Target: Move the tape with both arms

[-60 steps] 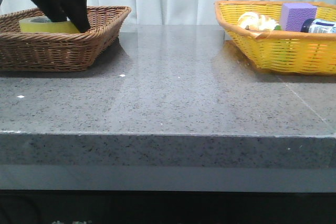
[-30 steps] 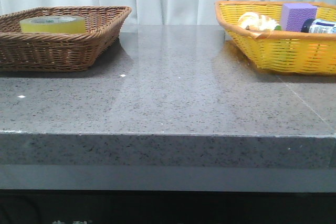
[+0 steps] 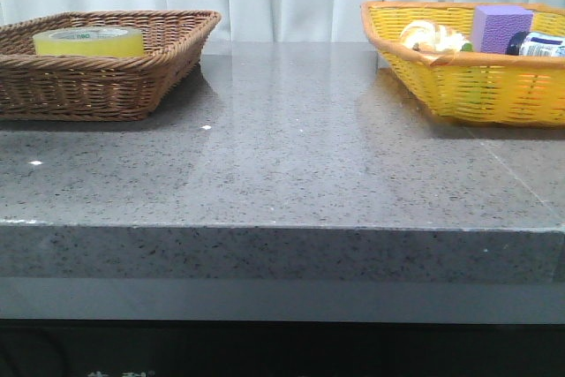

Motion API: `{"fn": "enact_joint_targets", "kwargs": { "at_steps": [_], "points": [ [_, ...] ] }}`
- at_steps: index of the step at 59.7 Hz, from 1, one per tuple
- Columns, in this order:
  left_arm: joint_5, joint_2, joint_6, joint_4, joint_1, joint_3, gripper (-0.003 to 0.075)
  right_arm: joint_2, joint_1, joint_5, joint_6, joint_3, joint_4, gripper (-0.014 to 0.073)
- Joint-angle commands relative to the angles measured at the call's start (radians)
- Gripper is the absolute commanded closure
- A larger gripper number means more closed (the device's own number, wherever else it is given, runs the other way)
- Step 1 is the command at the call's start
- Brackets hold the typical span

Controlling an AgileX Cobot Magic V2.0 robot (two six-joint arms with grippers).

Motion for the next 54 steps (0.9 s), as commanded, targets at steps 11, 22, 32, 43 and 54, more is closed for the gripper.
{"fn": "enact_joint_targets", "kwargs": {
  "at_steps": [11, 22, 32, 43, 54],
  "points": [
    [-0.107, -0.295, 0.003, -0.012, -0.006, 0.296, 0.0317, -0.003, -0.005, -0.072, -0.005, -0.024, 0.006, 0.0127],
    [-0.160, -0.453, 0.003, -0.013, -0.006, 0.454, 0.0317, -0.003, -0.005, -0.068, -0.005, -0.024, 0.006, 0.0127],
    [-0.185, -0.544, 0.003, -0.014, -0.006, 0.534, 0.0317, -0.002, -0.005, -0.064, -0.005, -0.024, 0.005, 0.0127],
    [-0.185, -0.567, 0.003, -0.014, -0.006, 0.565, 0.0319, 0.001, -0.005, -0.060, -0.005, -0.016, 0.006, 0.0127],
    [-0.188, -0.567, 0.003, -0.014, -0.006, 0.566, 0.0347, 0.010, -0.005, -0.040, -0.005, -0.016, 0.006, 0.0127]
  ]
}}
